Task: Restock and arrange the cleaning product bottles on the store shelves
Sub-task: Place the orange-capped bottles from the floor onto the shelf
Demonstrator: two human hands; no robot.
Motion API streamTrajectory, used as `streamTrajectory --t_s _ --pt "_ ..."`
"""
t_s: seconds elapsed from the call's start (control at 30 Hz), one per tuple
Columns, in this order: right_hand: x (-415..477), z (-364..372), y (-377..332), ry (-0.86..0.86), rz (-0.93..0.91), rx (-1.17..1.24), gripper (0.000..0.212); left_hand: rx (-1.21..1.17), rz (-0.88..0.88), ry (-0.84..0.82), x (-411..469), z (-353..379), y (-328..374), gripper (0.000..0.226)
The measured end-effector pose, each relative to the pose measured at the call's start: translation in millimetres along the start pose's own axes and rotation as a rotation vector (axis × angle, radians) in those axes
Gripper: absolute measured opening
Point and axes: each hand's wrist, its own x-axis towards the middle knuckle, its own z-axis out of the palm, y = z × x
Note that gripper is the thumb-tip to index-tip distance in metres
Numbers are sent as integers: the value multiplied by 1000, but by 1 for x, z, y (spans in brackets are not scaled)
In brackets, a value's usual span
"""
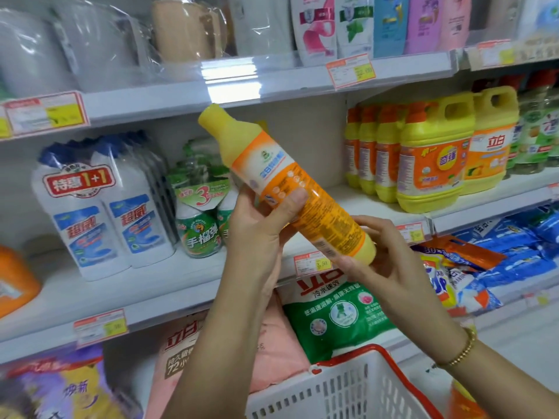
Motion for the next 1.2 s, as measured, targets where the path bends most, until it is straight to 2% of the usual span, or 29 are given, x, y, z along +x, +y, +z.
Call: streamTrajectory --t_s 0.13,0.23,0.27,0.3,0.37,0.47,0.6,0.7,0.8,0.93,1.07,1.13,1.2 --pt "0 -8 4 -106 265 473 39 -84 -60 -148 -2 -5 0 40" --pt "1 -8 1 -129 510 752 55 -59 -66 -177 -3 -1 0 48" --pt "3 -8 0 -114 533 724 57 -35 -52 -144 -3 1 0 48" --pt "4 -9 1 -90 501 595 52 -4 -33 -94 -4 5 -1 45" --pt "6 -12 2 -69 327 219 39 72 3 14 -5 11 -5 44" --pt "1 -16 10 -97 156 -5 64 127 11 107 -7 15 -10 42" --pt "-5 -20 6 -106 182 165 59 108 -70 35 -6 16 -9 55" --pt "-8 -29 -7 -249 284 299 48 68 -144 -26 -3 12 -8 51" --pt "-10 -32 -24 -391 379 332 39 54 -246 22 0 12 -7 46" --pt "-9 -30 -47 -471 575 435 59 48 -408 105 6 12 -13 29" --pt "-4 -40 -55 -504 837 735 64 78 -460 127 10 14 -19 45" --pt "-3 -45 -52 -515 859 730 65 72 -488 126 9 16 -20 47" --pt "-3 -47 -47 -483 812 533 61 70 -482 123 8 18 -23 43"
